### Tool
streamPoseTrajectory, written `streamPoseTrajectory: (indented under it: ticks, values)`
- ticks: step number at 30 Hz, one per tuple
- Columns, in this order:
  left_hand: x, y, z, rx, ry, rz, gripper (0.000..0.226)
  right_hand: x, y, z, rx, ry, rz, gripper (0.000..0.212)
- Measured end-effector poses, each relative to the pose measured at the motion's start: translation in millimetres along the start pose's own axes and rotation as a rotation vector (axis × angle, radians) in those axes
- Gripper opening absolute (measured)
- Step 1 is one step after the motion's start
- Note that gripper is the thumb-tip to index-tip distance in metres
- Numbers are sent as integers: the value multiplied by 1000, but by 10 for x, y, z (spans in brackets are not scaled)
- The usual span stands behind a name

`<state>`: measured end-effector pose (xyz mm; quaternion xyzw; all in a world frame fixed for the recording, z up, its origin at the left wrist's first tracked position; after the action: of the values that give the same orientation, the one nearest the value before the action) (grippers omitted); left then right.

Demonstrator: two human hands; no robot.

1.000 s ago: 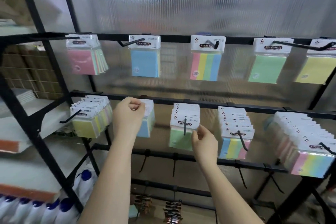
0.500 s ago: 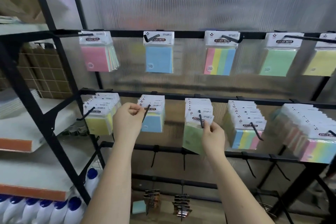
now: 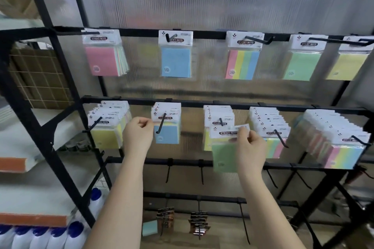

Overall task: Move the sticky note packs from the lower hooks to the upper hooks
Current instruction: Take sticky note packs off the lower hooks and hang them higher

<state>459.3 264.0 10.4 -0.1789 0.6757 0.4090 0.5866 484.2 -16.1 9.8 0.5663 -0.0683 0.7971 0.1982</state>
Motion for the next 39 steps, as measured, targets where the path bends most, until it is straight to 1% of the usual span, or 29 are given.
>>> streamPoseTrajectory:
  ticks: [2, 4, 5, 10, 14, 16, 19, 21, 22, 24, 26, 35, 39]
  values:
    - [33, -55, 145, 35, 66, 2, 17, 83, 5, 46, -10, 39, 50, 44]
    - [34, -157, 236, 110, 116, 41, 28, 152, 12, 89, -28, 71, 79, 47]
    - [30, -208, 270, 140, 134, 52, 29, 167, 11, 113, -34, 80, 79, 48]
    - [31, -383, 413, 154, 173, 46, 29, 226, -37, 250, -24, 106, 87, 48]
    - [95, -436, 453, 113, 195, -17, 29, 250, -91, 368, -30, 107, 85, 49]
    - [129, -451, 438, 97, 191, -32, 24, 243, -113, 400, -39, 116, 94, 50]
    - [204, -520, 411, 174, 160, -20, 19, 236, -138, 415, -40, 107, 108, 50]
    - [251, -568, 385, 263, 179, -99, 14, 235, -149, 408, -25, 96, 130, 50]
    - [263, -575, 376, 277, 182, -128, 14, 237, -147, 403, -18, 91, 137, 50]
    - [236, -550, 329, 263, 167, -128, 19, 247, -131, 386, -16, 90, 139, 50]
    - [202, -492, 277, 213, 148, -115, 29, 255, -91, 357, -18, 81, 131, 50]
    - [217, -206, -43, 103, 127, -15, 28, 190, 70, 131, 74, 29, 181, 48]
    - [171, -70, -168, 79, 68, 37, 31, 164, 106, 80, 110, -4, 230, 54]
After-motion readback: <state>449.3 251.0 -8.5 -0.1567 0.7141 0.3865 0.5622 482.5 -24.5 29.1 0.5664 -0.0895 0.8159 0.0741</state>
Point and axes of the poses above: each hand's wrist, its own z-axis towards the middle knuckle, its own y-axis out of the back of the hand, x = y × z, the point moved 5 cm from there along z, towards the middle knuckle, and after that the axes turned 8 degrees about y, right-handed, at the moved point
